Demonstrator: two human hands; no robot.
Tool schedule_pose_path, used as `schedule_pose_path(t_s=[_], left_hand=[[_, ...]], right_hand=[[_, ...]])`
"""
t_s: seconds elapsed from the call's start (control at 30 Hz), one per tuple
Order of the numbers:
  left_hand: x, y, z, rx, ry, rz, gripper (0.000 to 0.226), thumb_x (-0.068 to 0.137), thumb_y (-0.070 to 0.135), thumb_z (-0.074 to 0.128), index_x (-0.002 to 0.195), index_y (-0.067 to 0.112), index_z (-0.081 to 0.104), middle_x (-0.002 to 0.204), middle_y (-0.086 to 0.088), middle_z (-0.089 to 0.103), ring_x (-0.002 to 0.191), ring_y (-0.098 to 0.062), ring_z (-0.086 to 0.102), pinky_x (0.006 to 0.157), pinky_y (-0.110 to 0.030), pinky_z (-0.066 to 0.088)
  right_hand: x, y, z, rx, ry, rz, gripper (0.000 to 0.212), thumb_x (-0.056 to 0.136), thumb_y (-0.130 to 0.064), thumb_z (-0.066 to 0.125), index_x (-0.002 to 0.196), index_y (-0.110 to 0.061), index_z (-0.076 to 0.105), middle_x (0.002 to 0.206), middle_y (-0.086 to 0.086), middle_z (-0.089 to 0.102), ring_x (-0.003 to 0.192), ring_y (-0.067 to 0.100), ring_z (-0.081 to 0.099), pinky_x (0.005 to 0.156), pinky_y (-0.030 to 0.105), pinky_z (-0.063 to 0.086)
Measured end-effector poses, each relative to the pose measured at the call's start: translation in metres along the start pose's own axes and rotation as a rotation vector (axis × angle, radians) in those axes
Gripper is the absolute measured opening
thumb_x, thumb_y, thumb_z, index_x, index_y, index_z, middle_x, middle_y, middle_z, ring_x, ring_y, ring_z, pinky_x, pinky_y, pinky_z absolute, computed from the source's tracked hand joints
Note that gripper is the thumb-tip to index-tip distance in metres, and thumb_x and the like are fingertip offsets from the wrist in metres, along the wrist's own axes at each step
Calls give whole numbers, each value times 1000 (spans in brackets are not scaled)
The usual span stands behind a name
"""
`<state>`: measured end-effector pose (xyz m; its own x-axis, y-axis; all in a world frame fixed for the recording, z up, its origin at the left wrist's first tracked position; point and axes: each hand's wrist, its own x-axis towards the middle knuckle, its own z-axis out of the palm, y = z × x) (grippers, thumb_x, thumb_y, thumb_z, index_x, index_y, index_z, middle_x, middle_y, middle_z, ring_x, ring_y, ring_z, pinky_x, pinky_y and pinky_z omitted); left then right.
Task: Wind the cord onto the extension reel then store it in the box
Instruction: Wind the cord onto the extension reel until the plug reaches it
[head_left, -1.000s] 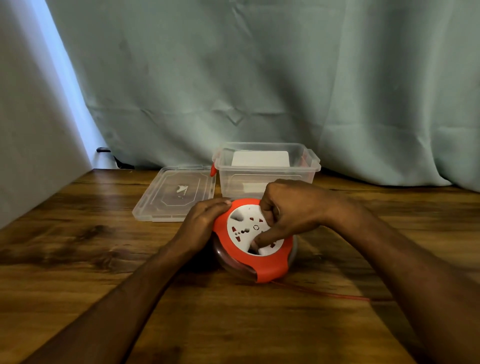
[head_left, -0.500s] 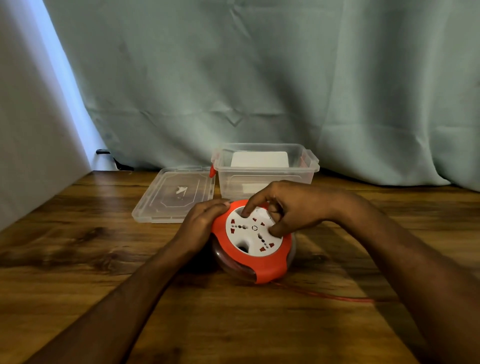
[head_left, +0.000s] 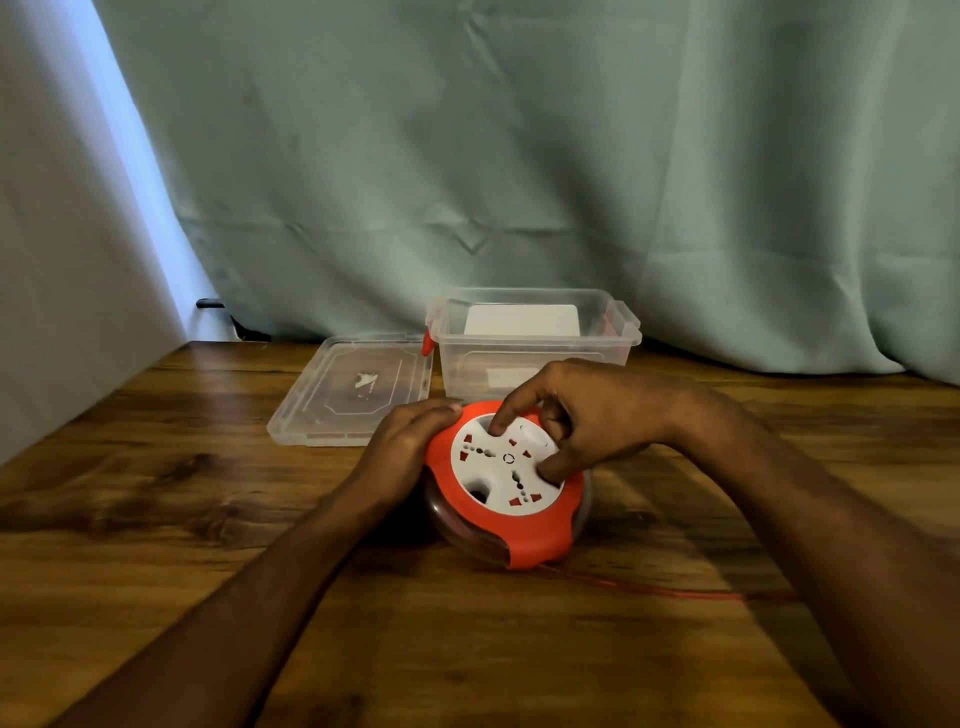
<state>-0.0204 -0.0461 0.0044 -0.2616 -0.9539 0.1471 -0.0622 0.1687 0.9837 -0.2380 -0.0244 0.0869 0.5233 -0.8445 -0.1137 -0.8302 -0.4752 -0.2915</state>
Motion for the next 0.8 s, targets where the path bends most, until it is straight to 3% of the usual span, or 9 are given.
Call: schedule_pose_path(t_s=[0.07,0.2,0.33,0.4,0.47,0.6,0.7,0.8], left_hand=[[0,0,1,-3,4,-7,42,106,23,50,81,30,82,87,-4,82,80,-20,79,78,-36,63],[2,-2,-1,3,13,12,33,106,22,50,93,23,80,91,-7,82,86,-24,79,86,-41,61],[2,-3,0,21,20,17,29,105,21,52,91,23,77,85,5,82,80,-14,79,82,-34,61],[3,-3,0,36,8,25,29,106,21,51,93,22,77,85,6,82,80,-12,79,76,-28,60],[3,-3,0,32,14,32,26,105,20,52,92,23,75,82,9,82,76,-7,78,69,-21,60],[4,-7,0,34,45,25,23,105,22,54,91,30,70,78,16,79,71,0,76,65,-17,59],[6,-7,-1,98,6,22,25,106,25,52,108,20,76,100,-2,82,88,-17,79,78,-28,62],[6,-7,-3,129,-9,28,29,107,24,50,109,15,77,100,-9,82,91,-24,79,83,-34,62]], right_hand=[[-2,-3,-1,-8,-2,-1,57,82,-22,85,134,-37,65,59,-42,57,57,-12,60,60,21,47],[-3,-5,-1,-26,6,14,59,83,-21,85,136,-34,63,58,-52,49,58,-20,56,60,15,40],[-3,-6,-1,-19,11,29,61,80,-25,87,136,-30,64,61,-52,51,59,-22,56,60,13,41],[-3,-7,0,-36,19,37,59,78,-31,89,131,-27,66,61,-44,56,59,-23,55,54,8,39],[-4,-9,0,-76,48,46,56,73,-44,91,121,-28,68,68,-27,58,64,-13,57,52,8,37],[0,-10,5,-126,69,78,49,67,-59,89,99,-28,70,78,-19,55,71,0,54,55,17,36],[3,-5,7,-99,56,81,44,66,-60,89,76,-23,70,65,-22,62,66,-1,61,51,14,38],[3,-5,6,-78,16,90,45,67,-59,89,63,-21,67,54,-28,62,58,-7,63,48,10,39]])
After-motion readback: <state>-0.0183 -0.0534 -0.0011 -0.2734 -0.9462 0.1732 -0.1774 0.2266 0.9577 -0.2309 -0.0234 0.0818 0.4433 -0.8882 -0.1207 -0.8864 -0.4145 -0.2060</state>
